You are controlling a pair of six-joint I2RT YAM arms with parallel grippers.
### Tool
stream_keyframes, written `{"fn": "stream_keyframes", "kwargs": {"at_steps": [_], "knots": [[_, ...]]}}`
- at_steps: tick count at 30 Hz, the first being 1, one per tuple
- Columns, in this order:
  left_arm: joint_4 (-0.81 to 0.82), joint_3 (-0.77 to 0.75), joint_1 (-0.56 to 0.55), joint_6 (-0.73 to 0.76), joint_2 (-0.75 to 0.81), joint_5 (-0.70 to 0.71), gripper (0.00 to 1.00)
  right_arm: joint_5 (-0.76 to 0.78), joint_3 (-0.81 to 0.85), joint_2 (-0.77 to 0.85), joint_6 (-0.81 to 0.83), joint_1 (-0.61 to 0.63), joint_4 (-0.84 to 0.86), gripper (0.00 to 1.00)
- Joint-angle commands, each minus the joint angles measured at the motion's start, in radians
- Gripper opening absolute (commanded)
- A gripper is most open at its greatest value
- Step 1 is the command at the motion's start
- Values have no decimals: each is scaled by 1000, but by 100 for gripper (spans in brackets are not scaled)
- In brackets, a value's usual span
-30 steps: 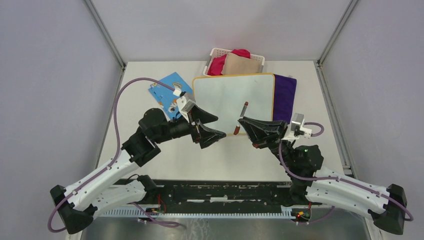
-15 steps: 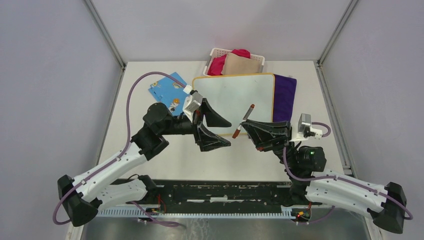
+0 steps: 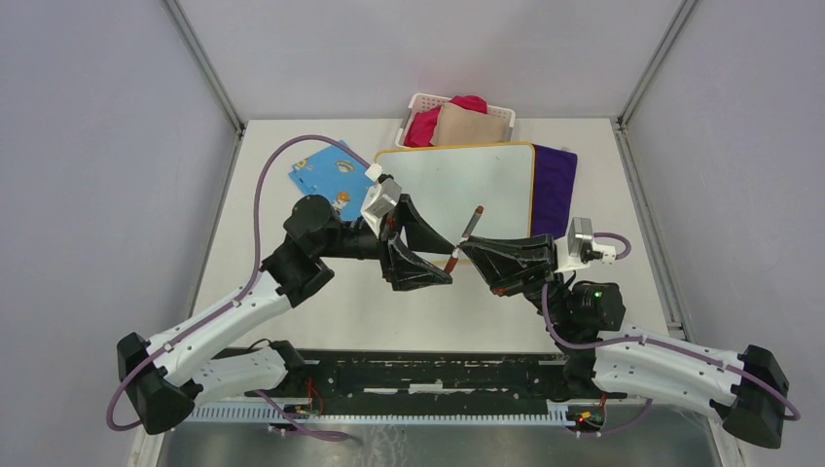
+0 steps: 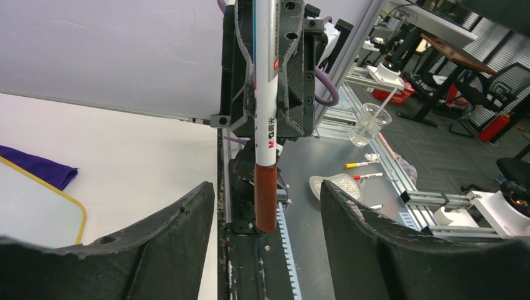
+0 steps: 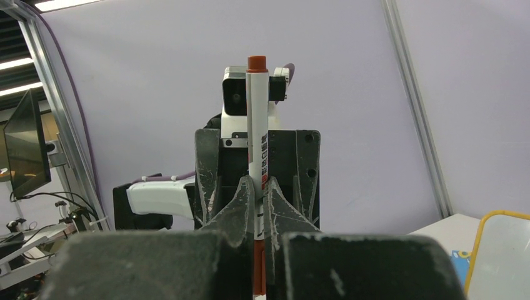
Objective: Write a sentence on the whiteboard
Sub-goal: Open the whiteboard marker at the center of the board.
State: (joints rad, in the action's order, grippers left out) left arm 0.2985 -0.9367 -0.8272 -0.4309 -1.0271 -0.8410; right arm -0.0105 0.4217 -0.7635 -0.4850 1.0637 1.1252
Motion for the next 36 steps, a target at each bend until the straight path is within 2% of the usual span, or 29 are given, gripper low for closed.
{"fn": "stream_keyframes", "kwargs": {"at_steps": [1,7,10,21,24,25,28,30,33,36], "knots": [[47,-35,-9,-31,-8,-39,68,-20,26,-5,-24,-2,79,0],[47,-36,-16,-31,-13,-39,61,-22,26,-17,-35,-1,85,0],[47,-39,-19,-27,-12,-36,54,-23,28,-23,-40,-2,84,0],[-52,-38,-25,47,9,-15,10,-27,34,-35,-49,-1,52,0],[-118,-37,-25,88,23,6,3,-25,39,-15,-41,-2,-5,1],[-145,-37,-24,104,28,19,2,-23,45,-2,-29,-2,-44,9],[-257,-47,-25,178,54,82,2,3,77,65,44,-2,-246,47],[-356,-60,-24,259,77,151,2,50,134,122,138,-2,-449,60],[-497,-85,-25,380,111,273,2,140,254,168,278,-2,-807,67],[-591,-82,-31,498,148,428,2,168,375,176,372,-2,-1063,68]]}}
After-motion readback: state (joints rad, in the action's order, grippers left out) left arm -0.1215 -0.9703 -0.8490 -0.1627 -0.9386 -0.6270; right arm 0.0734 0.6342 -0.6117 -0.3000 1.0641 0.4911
